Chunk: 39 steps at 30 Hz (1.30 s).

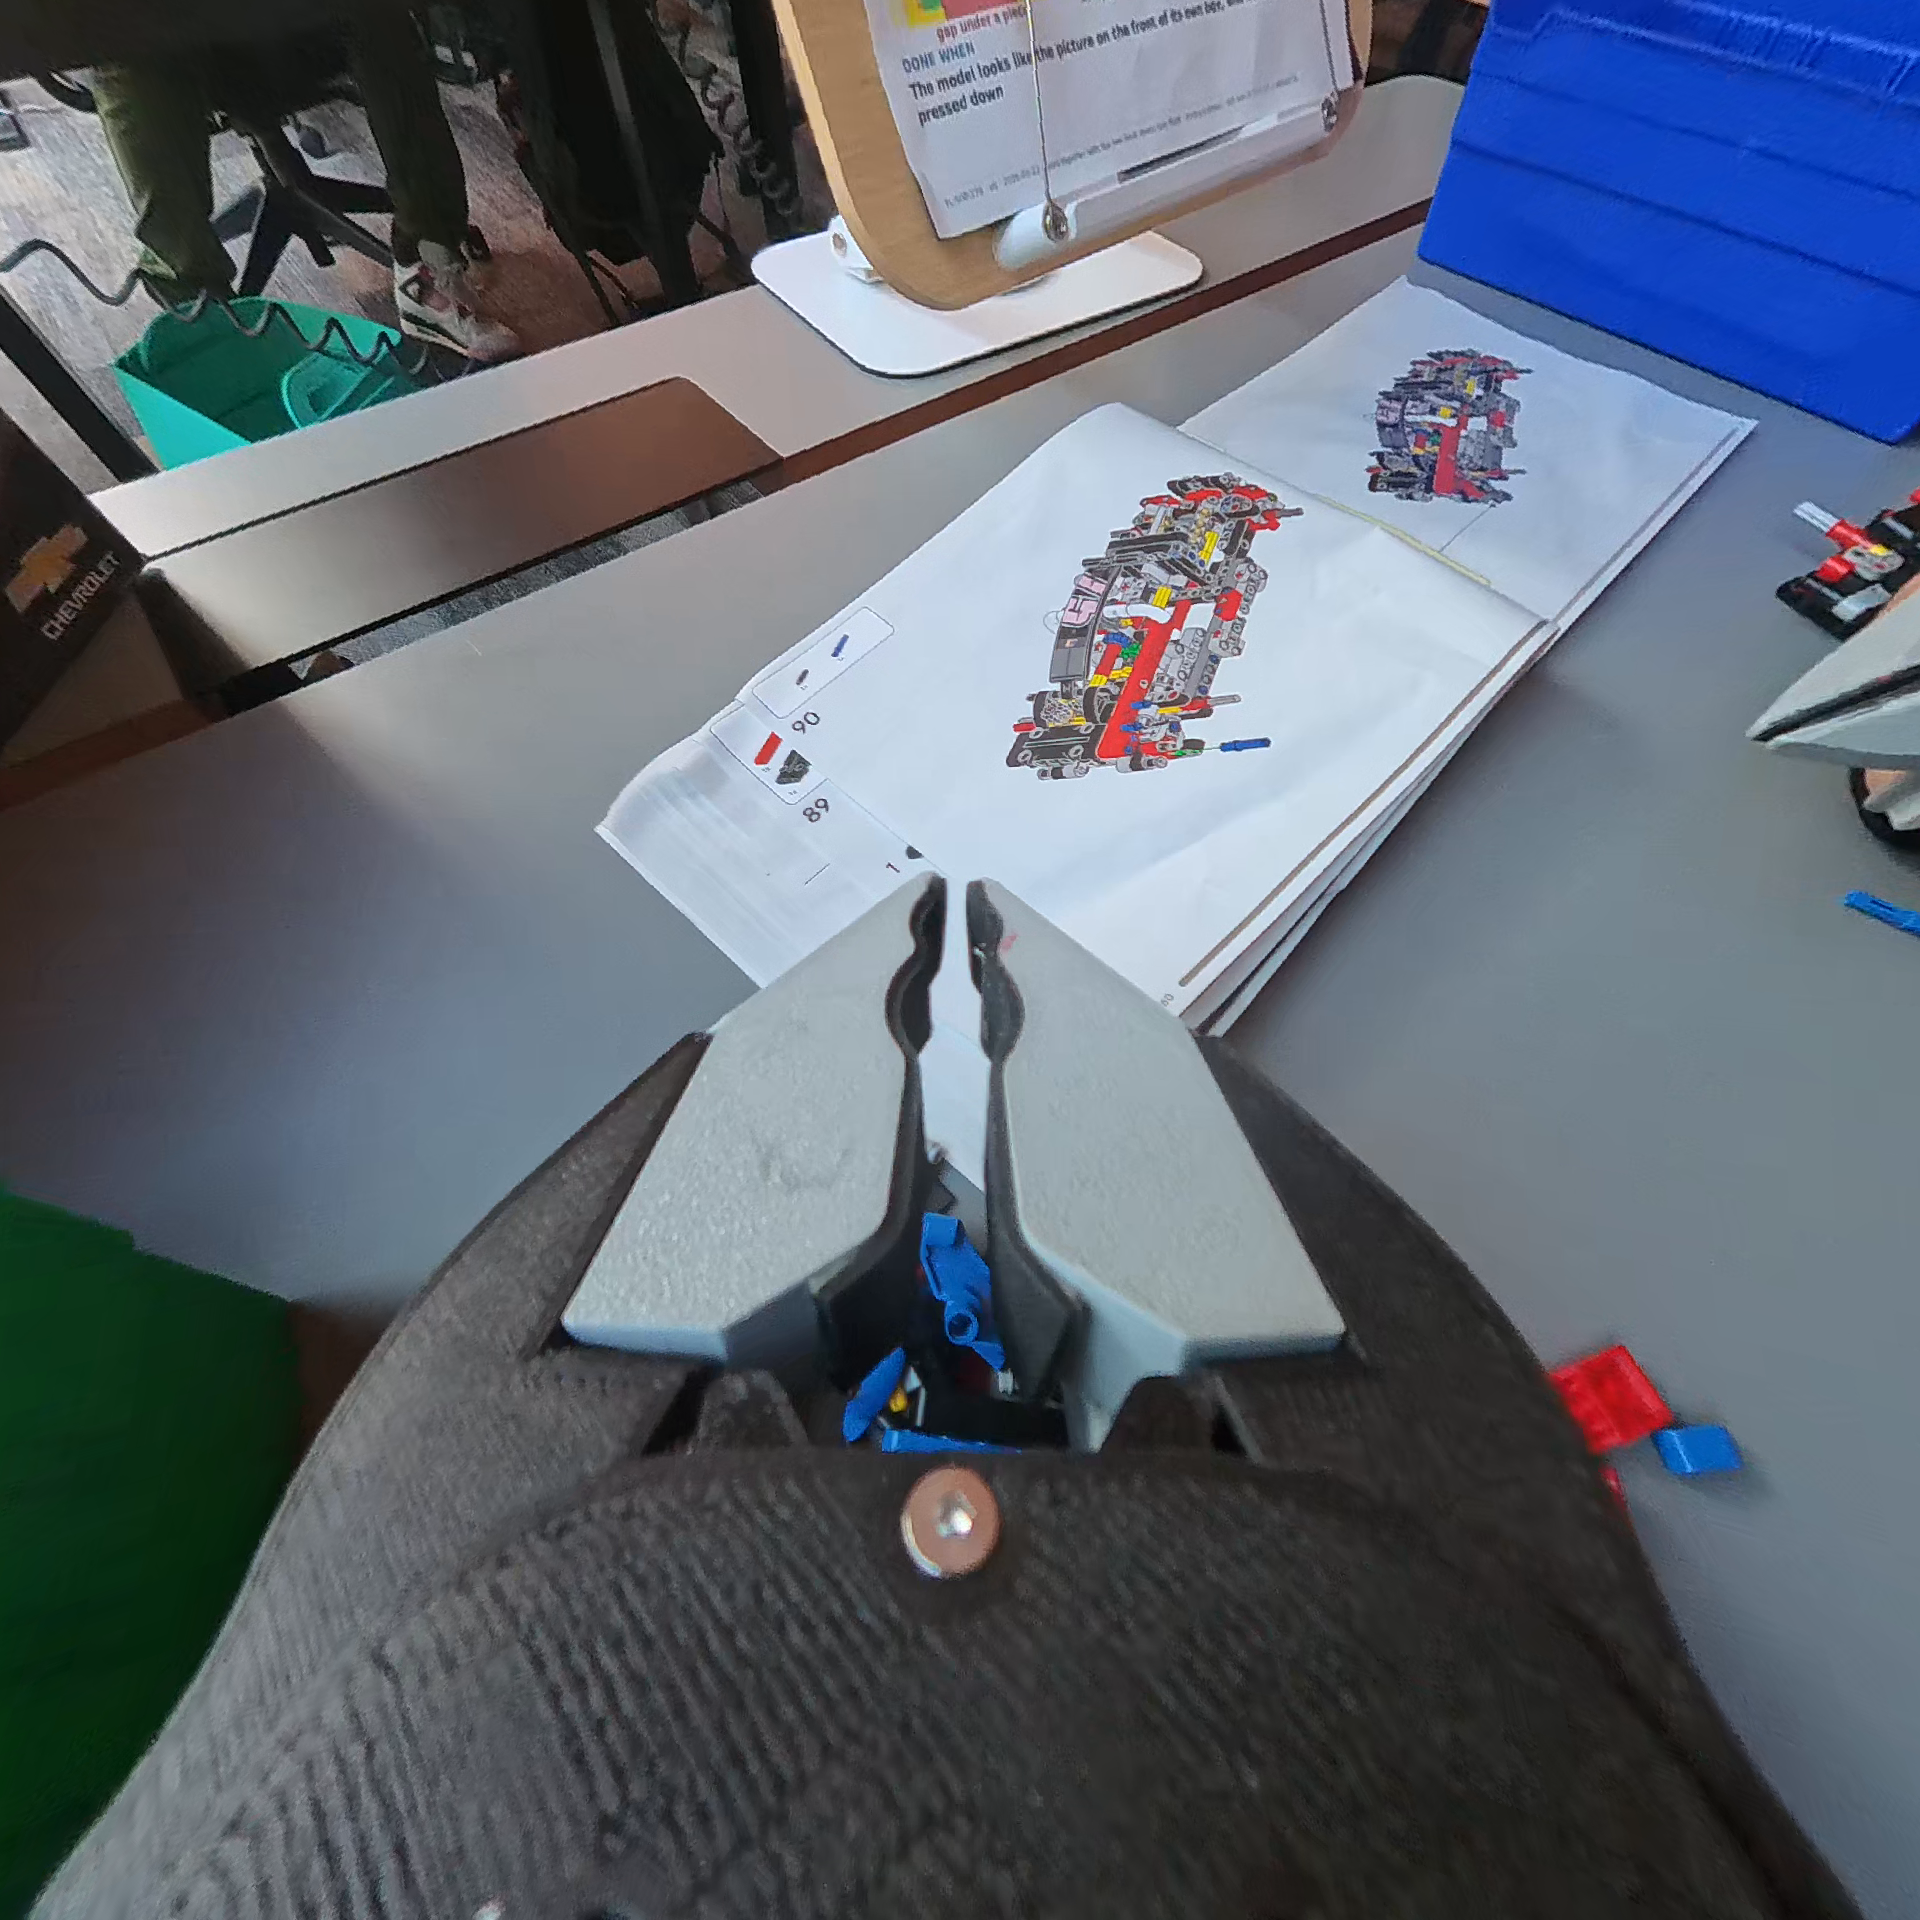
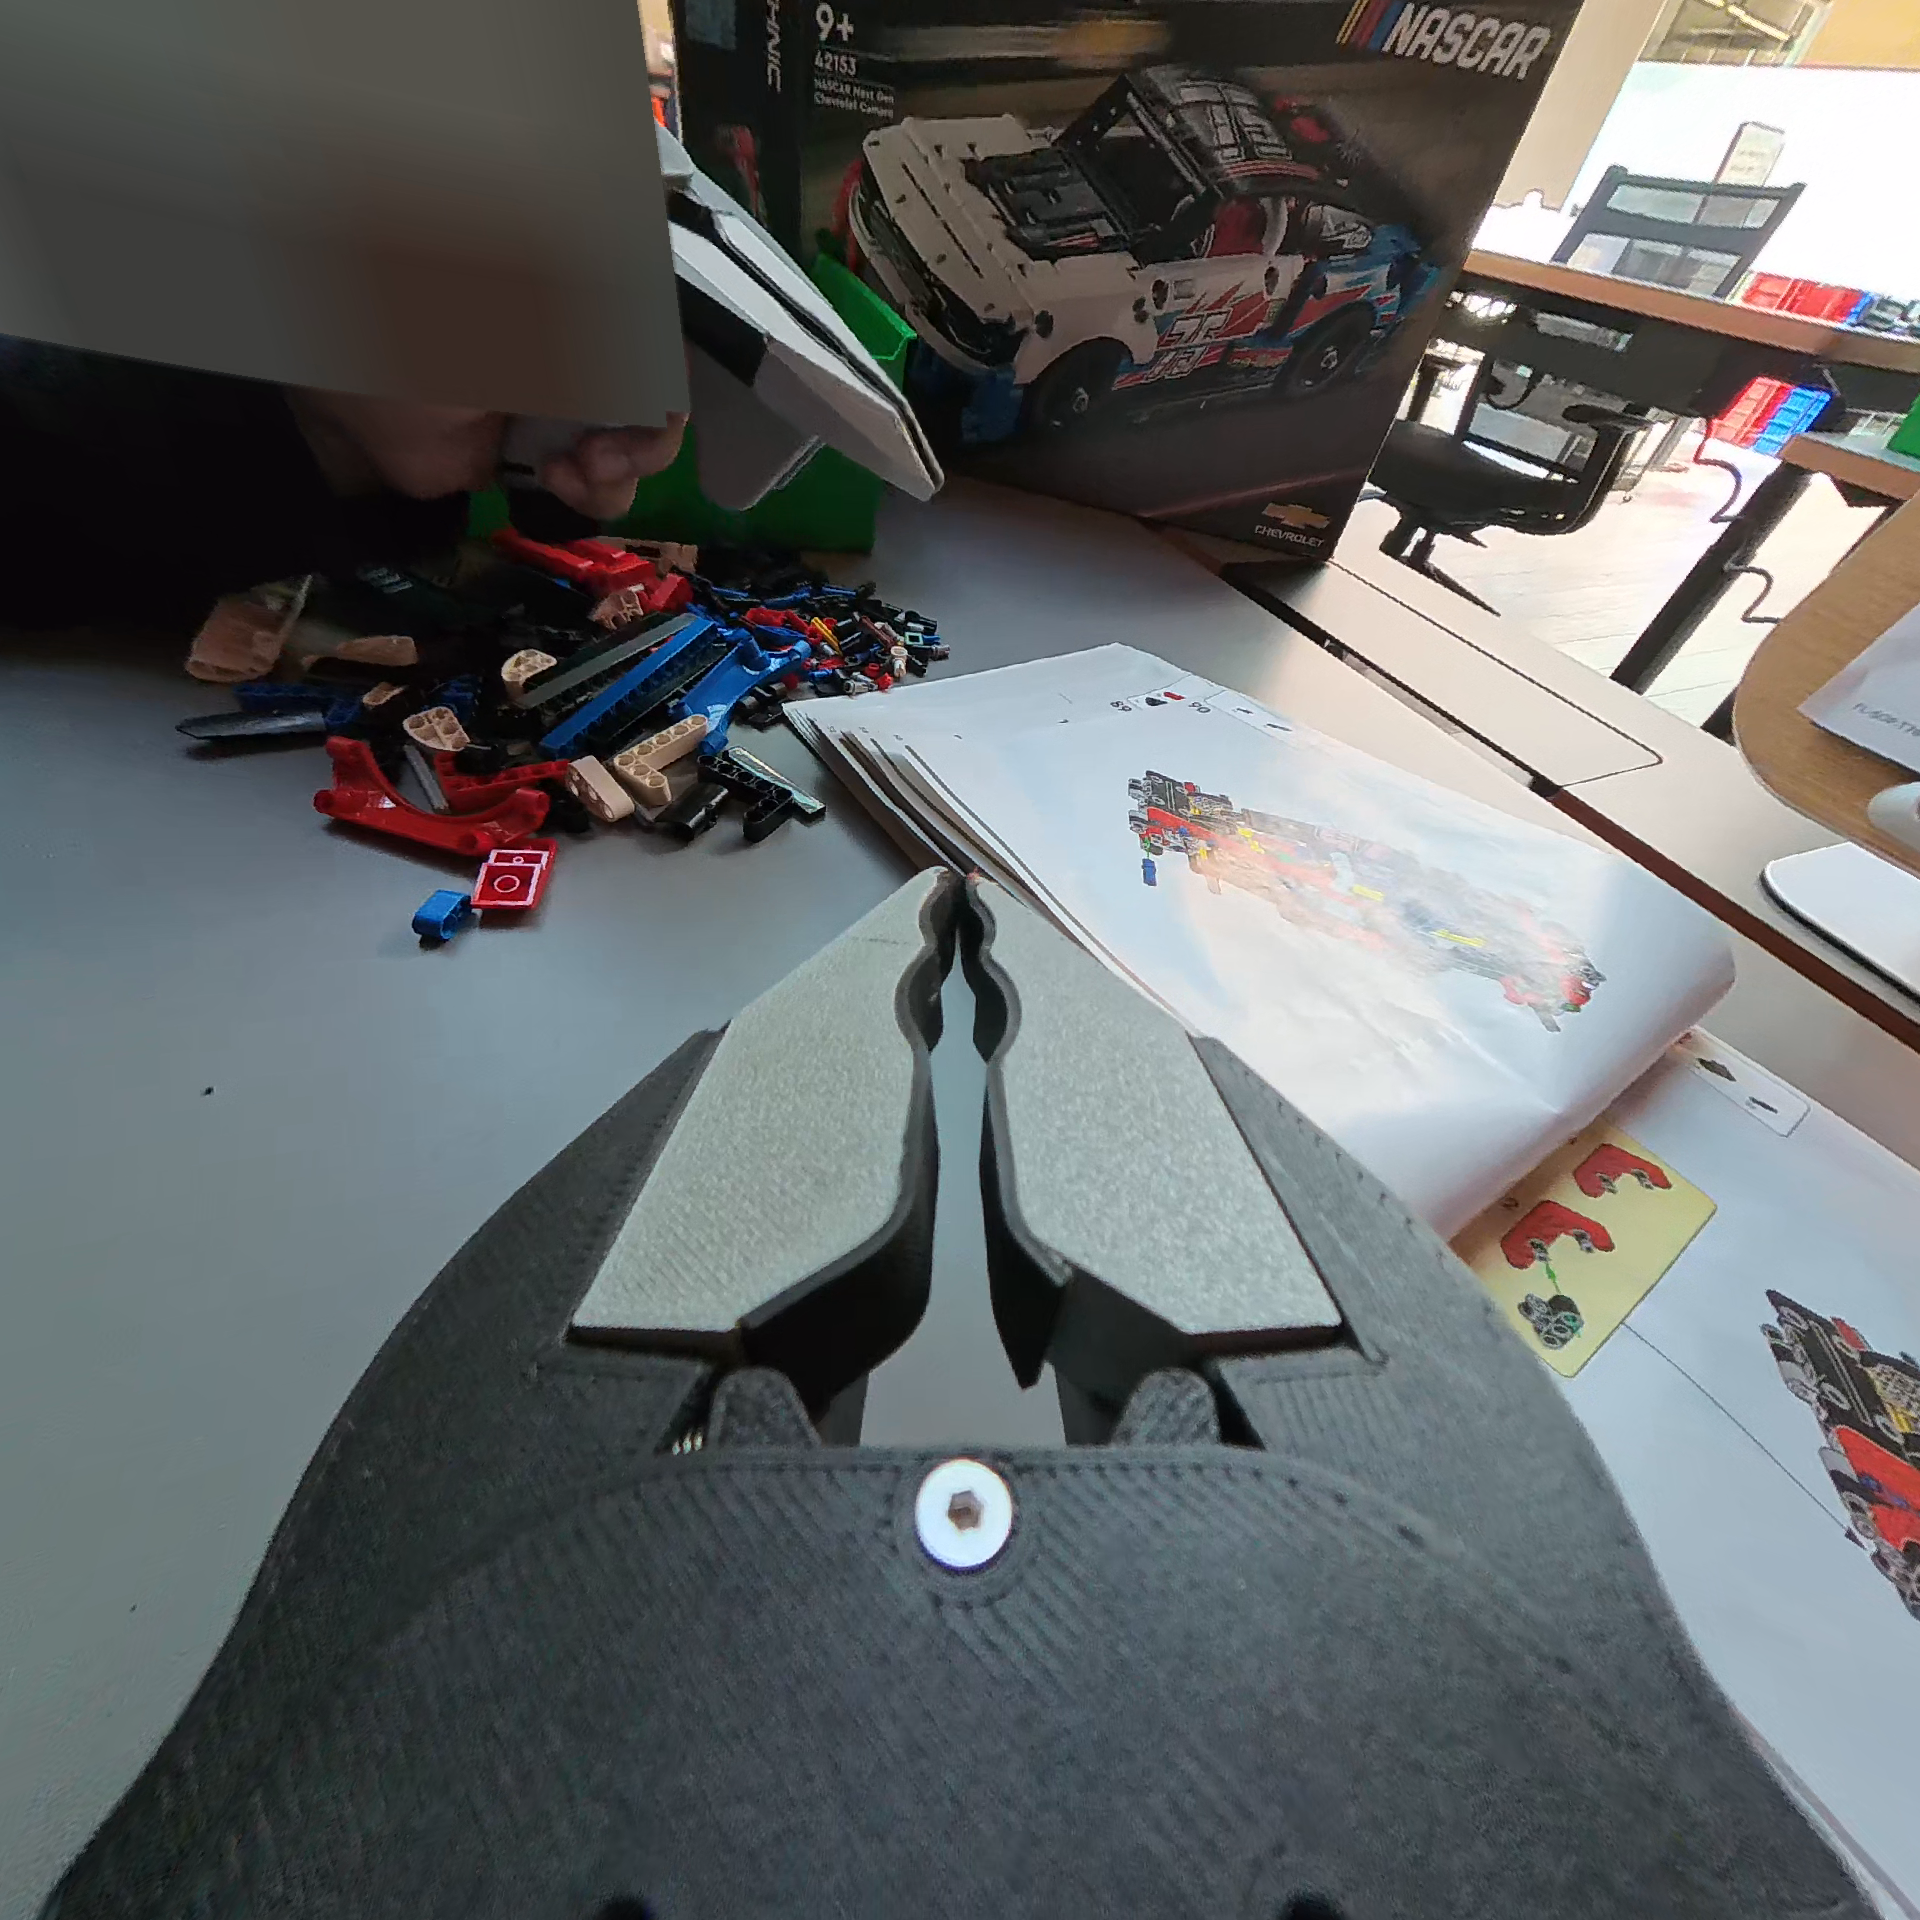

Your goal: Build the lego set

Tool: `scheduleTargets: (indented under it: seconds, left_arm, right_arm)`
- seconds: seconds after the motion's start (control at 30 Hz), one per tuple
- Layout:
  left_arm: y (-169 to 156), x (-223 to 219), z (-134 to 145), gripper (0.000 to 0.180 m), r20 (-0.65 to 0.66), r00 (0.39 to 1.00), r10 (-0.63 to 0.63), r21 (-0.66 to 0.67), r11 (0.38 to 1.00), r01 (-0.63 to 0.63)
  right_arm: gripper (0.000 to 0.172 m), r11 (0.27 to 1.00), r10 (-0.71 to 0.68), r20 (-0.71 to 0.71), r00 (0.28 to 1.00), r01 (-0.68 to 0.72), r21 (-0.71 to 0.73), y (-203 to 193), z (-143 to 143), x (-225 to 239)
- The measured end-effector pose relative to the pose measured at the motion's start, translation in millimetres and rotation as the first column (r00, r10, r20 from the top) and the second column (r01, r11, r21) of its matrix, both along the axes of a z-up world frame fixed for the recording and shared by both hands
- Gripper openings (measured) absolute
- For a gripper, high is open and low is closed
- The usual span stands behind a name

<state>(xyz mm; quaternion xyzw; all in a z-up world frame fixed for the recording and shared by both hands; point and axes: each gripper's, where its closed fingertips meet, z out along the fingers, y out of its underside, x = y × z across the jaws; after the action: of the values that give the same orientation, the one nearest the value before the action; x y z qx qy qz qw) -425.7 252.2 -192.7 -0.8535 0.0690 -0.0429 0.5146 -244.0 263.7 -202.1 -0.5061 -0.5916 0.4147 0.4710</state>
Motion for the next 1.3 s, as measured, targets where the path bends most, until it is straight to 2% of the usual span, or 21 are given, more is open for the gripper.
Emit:
scheduleTargets:
  seconds: [0.1,0.17,0.33,0.57,0.8,0.93,1.13,1.23,1.3]
  left_arm:
    - [-1.7,-3.5,6.4,0.004,0.01,1.0,-0.004,0.015,1.0,0.003]
    - [-4.5,2.1,7.6,0.002,0.018,0.998,-0.057,0.013,0.998,0.056]
    - [-8.1,11.7,-4.1,0.005,0.024,0.993,-0.12,-0.057,0.991,0.121]
    - [-11.4,11.4,1.0,0.005,-0.007,0.991,-0.131,-0.048,0.99,0.131]
    - [-14.5,17.0,-8.2,0.002,0.005,0.983,-0.181,-0.087,0.98,0.181]
    - [-20.2,28.0,-20.0,0.003,-0.001,0.968,-0.251,-0.15,0.957,0.248]
    - [-17.7,22.9,-21.7,0.007,-0.104,0.969,-0.223,-0.143,0.968,0.208]
    - [-17.3,18.8,-16.8,0.003,-0.091,0.978,-0.189,-0.125,0.976,0.177]
    - [-17.3,17.3,-3.3,0.0,-0.043,0.984,-0.174,-0.066,0.983,0.171]
  right_arm:
    - [0.0,1.0,0.0,-0.007,1.0,0.0,-0.008,0.7,1.0,0.6]
    - [0.0,1.0,-0.002,-0.014,1.0,0.002,-0.005,0.9,1.9,1.1]
    - [0.0,0.999,-0.006,-0.032,0.999,0.005,-0.032,0.9,4.6,2.3]
    - [0.0,1.0,0.007,-0.025,1.0,-0.008,-0.027,-3.6,3.7,2.1]
    - [0.0,0.999,0.004,-0.029,1.0,-0.005,-0.033,-2.9,4.4,2.4]
    - [0.0,0.999,-0.011,-0.04,0.999,0.01,-0.033,-0.4,6.2,3.4]
    - [0.0,0.999,-0.042,-0.083,0.996,0.041,-0.021,4.6,15.3,8.2]
    - [0.0,0.996,-0.081,-0.104,0.991,0.083,0.014,11.1,21.5,12.4]
    - [0.0,0.994,-0.102,-0.12,0.988,0.107,0.03,13.9,25.5,15.0]
